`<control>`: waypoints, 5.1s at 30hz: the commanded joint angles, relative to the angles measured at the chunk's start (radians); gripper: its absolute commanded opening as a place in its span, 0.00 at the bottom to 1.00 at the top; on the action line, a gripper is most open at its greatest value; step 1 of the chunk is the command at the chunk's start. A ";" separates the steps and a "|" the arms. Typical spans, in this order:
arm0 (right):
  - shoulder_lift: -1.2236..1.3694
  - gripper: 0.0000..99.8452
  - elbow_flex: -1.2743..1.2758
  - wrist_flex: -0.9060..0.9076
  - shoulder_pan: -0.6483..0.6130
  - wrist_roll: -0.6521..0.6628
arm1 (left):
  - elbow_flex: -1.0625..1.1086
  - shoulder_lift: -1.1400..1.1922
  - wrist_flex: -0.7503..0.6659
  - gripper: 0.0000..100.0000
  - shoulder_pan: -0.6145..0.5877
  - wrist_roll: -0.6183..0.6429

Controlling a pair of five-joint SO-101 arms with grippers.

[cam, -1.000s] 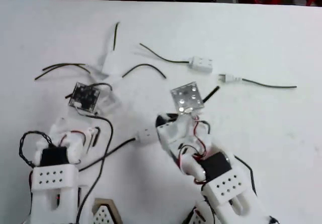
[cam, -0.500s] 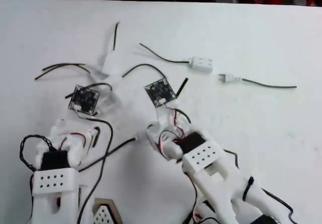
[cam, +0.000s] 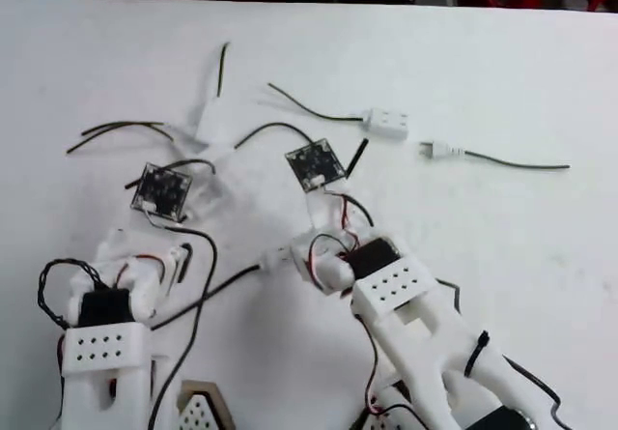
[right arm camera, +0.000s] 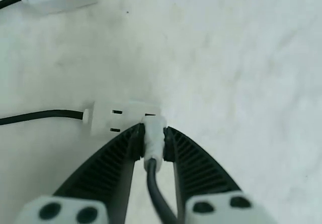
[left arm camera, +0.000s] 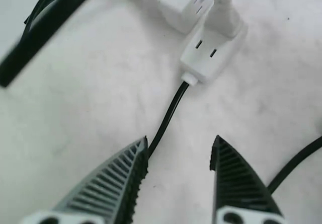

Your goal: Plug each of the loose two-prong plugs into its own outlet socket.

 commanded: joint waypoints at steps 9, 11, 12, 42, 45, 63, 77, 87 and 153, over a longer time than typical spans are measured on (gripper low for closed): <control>0.010 0.02 -0.048 0.005 -0.031 0.003 | -0.003 -0.027 -0.020 0.21 -0.012 0.005; 0.044 0.02 -0.054 0.001 -0.028 0.003 | -0.003 -0.027 -0.020 0.21 -0.012 0.005; 0.067 0.02 -0.054 -0.016 -0.027 0.003 | -0.003 -0.027 -0.020 0.21 -0.012 0.005; 0.140 0.02 -0.078 -0.010 0.004 -0.028 | -0.003 -0.027 -0.020 0.21 -0.012 0.002; 0.140 0.02 -0.075 0.002 -0.041 -0.057 | -0.003 -0.027 -0.020 0.20 -0.012 0.002; 0.392 0.02 -0.112 0.012 -0.084 -0.052 | -0.003 -0.025 -0.020 0.20 -0.012 0.000; 0.337 0.02 -0.296 -0.044 -0.090 0.003 | -0.006 -0.027 -0.026 0.21 -0.054 0.006; 0.392 0.02 -0.433 -0.286 -0.096 0.114 | -0.009 -0.027 -0.026 0.21 -0.065 0.006; 1.288 0.30 -1.464 0.240 0.685 -0.749 | -0.003 -0.027 -0.026 0.21 -0.061 0.000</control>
